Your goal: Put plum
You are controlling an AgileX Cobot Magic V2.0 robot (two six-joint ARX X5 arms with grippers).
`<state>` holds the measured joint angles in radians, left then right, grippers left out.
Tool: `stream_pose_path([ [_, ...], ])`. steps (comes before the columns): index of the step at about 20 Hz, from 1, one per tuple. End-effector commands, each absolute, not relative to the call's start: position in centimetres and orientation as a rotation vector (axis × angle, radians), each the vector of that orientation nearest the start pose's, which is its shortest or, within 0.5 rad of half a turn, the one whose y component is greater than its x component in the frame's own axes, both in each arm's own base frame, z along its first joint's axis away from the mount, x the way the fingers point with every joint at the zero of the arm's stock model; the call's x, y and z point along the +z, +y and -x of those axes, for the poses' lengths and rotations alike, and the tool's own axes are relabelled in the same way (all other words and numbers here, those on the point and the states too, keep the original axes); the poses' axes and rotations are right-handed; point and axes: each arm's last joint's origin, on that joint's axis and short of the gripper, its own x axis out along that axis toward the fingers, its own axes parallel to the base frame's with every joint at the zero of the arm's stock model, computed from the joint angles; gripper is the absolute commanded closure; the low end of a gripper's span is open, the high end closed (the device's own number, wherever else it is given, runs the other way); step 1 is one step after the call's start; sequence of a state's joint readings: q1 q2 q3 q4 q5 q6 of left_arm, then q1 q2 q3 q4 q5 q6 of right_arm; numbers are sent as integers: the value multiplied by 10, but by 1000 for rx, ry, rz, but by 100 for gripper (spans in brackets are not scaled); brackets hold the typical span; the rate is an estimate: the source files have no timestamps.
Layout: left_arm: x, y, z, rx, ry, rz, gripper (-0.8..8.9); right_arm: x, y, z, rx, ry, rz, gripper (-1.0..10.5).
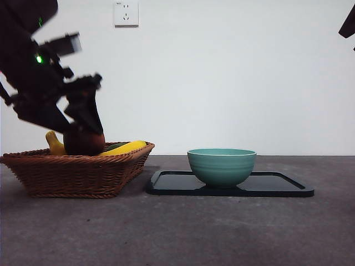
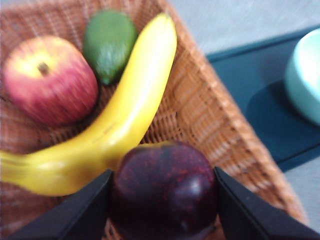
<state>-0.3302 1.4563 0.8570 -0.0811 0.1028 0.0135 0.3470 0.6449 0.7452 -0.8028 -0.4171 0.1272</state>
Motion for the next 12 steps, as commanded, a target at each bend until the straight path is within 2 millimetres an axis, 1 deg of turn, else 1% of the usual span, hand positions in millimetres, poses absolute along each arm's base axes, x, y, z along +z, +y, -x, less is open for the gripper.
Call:
stream_pose_path([
  [1, 205, -102, -295, -419, 684, -105, 570, 287, 52, -109, 697, 753, -129, 782],
  [3, 194, -103, -300, -418, 707, -118, 570, 287, 52, -109, 697, 753, -129, 782],
  [6, 183, -103, -304, -422, 729, -135, 570, 287, 53, -109, 697, 752, -129, 782],
  [12, 179, -104, -305, -435, 732, -169, 564, 287, 53, -109, 697, 752, -129, 782],
])
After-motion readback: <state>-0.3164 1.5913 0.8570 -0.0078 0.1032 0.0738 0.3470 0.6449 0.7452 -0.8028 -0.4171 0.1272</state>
